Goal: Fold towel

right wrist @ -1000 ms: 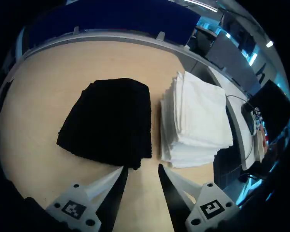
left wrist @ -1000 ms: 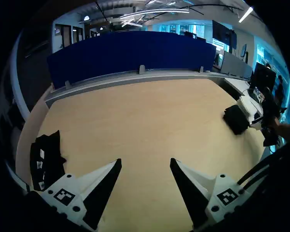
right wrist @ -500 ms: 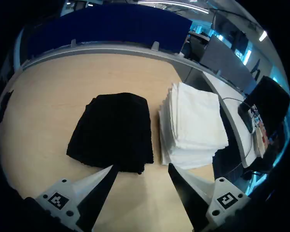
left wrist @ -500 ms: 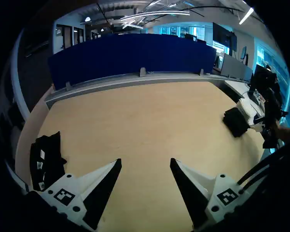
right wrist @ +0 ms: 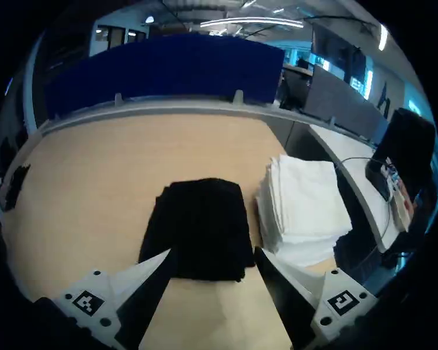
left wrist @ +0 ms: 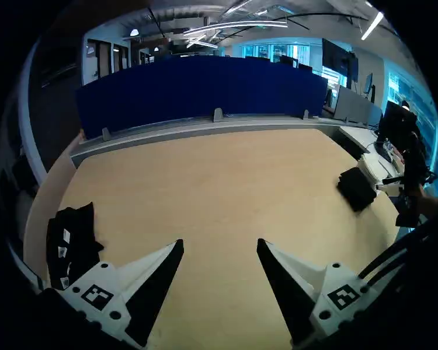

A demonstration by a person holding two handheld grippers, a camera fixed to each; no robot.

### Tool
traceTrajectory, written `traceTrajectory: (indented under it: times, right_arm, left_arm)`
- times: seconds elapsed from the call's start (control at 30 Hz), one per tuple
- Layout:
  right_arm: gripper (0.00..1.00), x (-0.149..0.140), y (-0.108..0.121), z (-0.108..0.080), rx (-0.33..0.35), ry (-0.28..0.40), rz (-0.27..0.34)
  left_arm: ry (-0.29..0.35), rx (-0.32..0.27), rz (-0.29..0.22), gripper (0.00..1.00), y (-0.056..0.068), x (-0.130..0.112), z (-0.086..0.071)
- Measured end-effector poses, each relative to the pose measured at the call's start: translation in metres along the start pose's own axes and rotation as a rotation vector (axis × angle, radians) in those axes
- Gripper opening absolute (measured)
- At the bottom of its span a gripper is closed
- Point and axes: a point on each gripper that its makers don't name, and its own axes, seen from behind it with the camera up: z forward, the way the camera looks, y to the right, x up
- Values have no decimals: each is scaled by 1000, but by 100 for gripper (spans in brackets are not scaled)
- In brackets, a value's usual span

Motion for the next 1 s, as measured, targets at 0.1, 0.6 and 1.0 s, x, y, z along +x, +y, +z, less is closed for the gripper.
traceTrajectory:
  times: [0.1,0.6,1.0]
  right_arm:
    - [100,24,-19,-7,41,87,50]
    - [100,157,-104,-85,157,576,183]
    - [100,200,-161,-109,163,701,143]
  left_arm:
    - [10,1,-8,93,-1,2,0]
    - [140,16,-38,93,-7,31,8]
    - [377,105,-75,93,-35,85,-2]
